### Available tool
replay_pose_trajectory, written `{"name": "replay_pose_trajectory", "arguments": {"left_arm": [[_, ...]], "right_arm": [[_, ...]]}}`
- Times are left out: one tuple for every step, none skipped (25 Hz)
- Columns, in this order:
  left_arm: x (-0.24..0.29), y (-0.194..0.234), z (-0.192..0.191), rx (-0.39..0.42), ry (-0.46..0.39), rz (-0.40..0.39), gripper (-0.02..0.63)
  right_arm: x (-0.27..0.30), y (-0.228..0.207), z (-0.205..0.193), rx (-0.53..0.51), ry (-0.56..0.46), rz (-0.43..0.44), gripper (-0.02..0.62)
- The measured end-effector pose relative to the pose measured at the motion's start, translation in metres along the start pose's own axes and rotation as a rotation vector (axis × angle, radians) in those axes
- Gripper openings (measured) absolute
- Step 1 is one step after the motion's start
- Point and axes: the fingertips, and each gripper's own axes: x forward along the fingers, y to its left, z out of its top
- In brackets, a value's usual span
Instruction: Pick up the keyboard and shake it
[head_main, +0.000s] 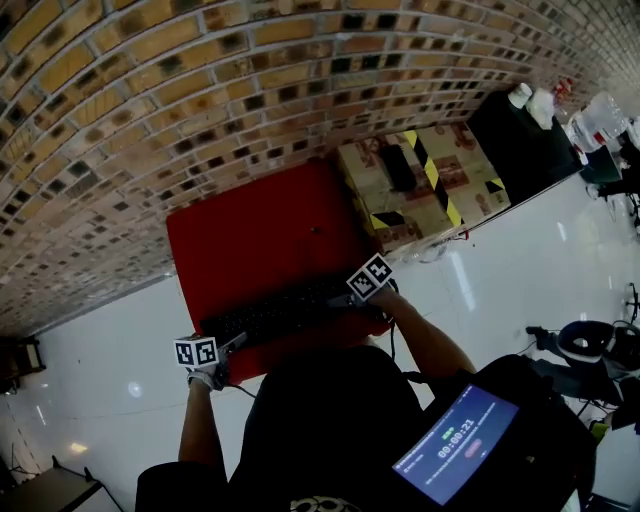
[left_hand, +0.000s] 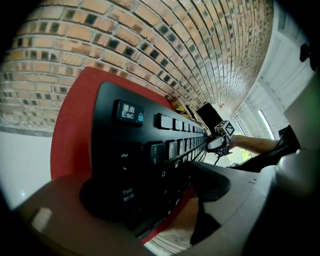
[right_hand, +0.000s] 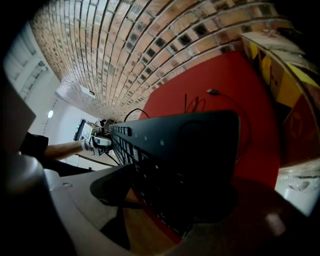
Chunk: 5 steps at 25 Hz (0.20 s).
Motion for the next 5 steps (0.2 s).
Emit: {"name": "replay_pose_trajectory", "arguments": {"left_arm": [[0.0011, -0.0009, -0.0011, -0.001, -0.001, -0.001, 0.419], [0.0027, -0.0021, -0.0017, -0.001, 0.0, -0.003, 0.419], [0.0045, -0.0035, -0.0021, 0.0, 0.001, -0.005, 0.419], [0.0064, -0.005, -0.0022, 0.002, 0.003, -0.008, 0.419], [0.0083, -0.0066, -0.0023, 0.003, 0.004, -0.01, 0.419]], "right_arm": [[-0.0009, -0.0004, -0.0015, -0.001, 0.001, -0.001, 0.356], [-0.0023, -0.0012, -0.0031, 0.0, 0.0, -0.002, 0.357], [-0.004, -0.0021, -0.0047, 0.001, -0.001, -0.003, 0.357], [-0.0058, -0.0031, -0.0063, 0.003, -0.002, -0.005, 0.357], [-0.0076, -0.0041, -0.0078, 0.004, -0.004, -0.007, 0.357]]}}
